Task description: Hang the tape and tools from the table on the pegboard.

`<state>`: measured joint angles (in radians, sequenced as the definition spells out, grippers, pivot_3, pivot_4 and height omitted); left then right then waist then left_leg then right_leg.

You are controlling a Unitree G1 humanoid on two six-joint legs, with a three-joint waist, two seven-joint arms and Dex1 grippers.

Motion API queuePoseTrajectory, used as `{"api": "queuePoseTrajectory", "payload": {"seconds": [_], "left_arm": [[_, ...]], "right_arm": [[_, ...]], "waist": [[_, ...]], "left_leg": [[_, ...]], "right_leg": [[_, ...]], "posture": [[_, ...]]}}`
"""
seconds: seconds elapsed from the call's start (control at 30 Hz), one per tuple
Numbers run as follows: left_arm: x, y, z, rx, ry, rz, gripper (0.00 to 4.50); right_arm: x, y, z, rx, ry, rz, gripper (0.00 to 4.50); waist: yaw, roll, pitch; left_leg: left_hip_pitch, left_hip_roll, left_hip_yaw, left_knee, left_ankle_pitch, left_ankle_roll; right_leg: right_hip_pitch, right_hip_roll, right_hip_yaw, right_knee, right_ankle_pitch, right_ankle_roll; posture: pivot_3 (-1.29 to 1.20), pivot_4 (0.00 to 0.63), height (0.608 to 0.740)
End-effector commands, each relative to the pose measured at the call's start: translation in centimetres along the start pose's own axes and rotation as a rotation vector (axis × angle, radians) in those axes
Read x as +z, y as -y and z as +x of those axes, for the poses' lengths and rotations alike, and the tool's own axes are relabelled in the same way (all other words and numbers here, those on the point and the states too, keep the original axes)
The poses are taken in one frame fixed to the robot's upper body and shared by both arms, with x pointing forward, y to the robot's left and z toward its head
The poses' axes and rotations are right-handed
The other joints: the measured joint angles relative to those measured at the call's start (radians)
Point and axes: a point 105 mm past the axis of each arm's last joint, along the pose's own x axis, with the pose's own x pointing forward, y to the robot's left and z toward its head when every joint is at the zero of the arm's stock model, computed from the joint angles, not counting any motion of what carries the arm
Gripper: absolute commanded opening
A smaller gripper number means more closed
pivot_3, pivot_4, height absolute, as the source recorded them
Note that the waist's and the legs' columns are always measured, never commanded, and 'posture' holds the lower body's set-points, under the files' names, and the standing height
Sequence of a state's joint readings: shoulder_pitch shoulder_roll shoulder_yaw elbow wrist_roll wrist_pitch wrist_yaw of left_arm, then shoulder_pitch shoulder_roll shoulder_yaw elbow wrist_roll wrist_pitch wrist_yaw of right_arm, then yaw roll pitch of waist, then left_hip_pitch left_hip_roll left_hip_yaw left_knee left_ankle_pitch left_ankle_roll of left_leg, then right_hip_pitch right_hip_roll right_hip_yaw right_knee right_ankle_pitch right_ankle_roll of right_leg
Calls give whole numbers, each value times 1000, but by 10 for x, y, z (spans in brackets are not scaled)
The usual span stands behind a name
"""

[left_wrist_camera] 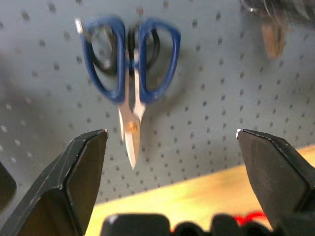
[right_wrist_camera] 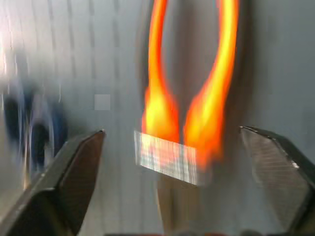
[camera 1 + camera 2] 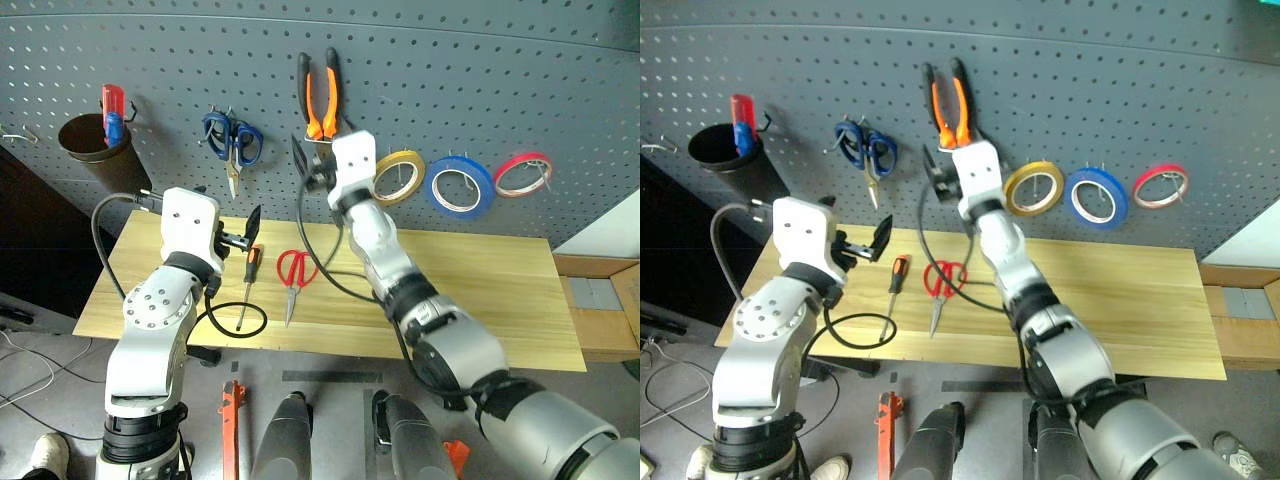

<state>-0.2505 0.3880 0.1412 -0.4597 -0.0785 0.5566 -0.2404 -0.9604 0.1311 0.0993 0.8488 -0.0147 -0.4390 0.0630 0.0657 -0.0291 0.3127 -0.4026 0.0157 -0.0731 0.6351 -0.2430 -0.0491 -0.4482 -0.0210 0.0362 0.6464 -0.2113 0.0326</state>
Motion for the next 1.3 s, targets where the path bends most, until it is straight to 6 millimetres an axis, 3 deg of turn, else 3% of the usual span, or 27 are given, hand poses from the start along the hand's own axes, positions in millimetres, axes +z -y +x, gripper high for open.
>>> {"api": "queuePoseTrajectory", "payload": {"seconds": [0.03, 0.2, 0.33, 0.57, 0.73, 0.97, 1.1, 1.3], "left_arm": [[-2, 11, 1, -30, 24, -20, 4500], [-33, 29, 3, -32, -45, -53, 4500], [-72, 56, 0, -65, -165, -79, 4500], [-143, 82, -18, -44, -432, -121, 4500], [-166, 74, -23, 31, -530, -73, 4500], [-187, 81, -25, -15, -615, -83, 4500], [-184, 79, -18, 1, -606, -65, 3665], [-180, 80, -17, 5, -603, -60, 1581]], "right_arm": [[35, -4, -10, 120, 89, -9, 4460], [39, 7, -53, 254, -4, 26, 4460], [48, -1, -92, 467, -70, 1, 4460], [21, -22, -159, 770, -150, -71, 4460], [5, -26, -173, 806, -188, -36, 4460], [-8, -39, -179, 897, -181, -51, 4460], [-16, -40, -185, 951, -186, -70, 4500], [-32, -31, -191, 956, -242, -100, 4500]], "waist": [[-4, 0, 0], [-18, -2, -3], [-42, -2, -3], [-93, -3, -3], [-121, -3, -3], [-123, -3, -2], [-124, -3, -2], [-127, -3, -1]], "left_leg": [[-1, 0, 0, 0, 0, 0], [-2, -2, 1, 1, -1, -2], [-3, -1, 0, 5, -1, -2], [2, -2, 1, 9, -1, -1], [4, -2, 2, 11, -1, -1], [4, -2, 4, 11, -1, -1], [6, -2, 4, 11, -1, -1], [6, -2, 4, 10, -1, -1]], "right_leg": [[-1, -1, 0, 0, 0, 0], [-1, -2, 1, -1, 0, 1], [0, -2, 0, 0, 1, 2], [6, -1, 1, -1, -2, 9], [7, -1, 4, 1, 0, 11], [8, -1, 5, 0, -1, 11], [9, -1, 5, 0, 0, 12], [9, -1, 6, 0, -1, 12]], "posture": [[189, 279, 740], [103, 261, 740], [34, 259, 740], [-42, 280, 740], [-60, 312, 740], [-79, 348, 740], [-81, 350, 740], [-78, 347, 740]]}}
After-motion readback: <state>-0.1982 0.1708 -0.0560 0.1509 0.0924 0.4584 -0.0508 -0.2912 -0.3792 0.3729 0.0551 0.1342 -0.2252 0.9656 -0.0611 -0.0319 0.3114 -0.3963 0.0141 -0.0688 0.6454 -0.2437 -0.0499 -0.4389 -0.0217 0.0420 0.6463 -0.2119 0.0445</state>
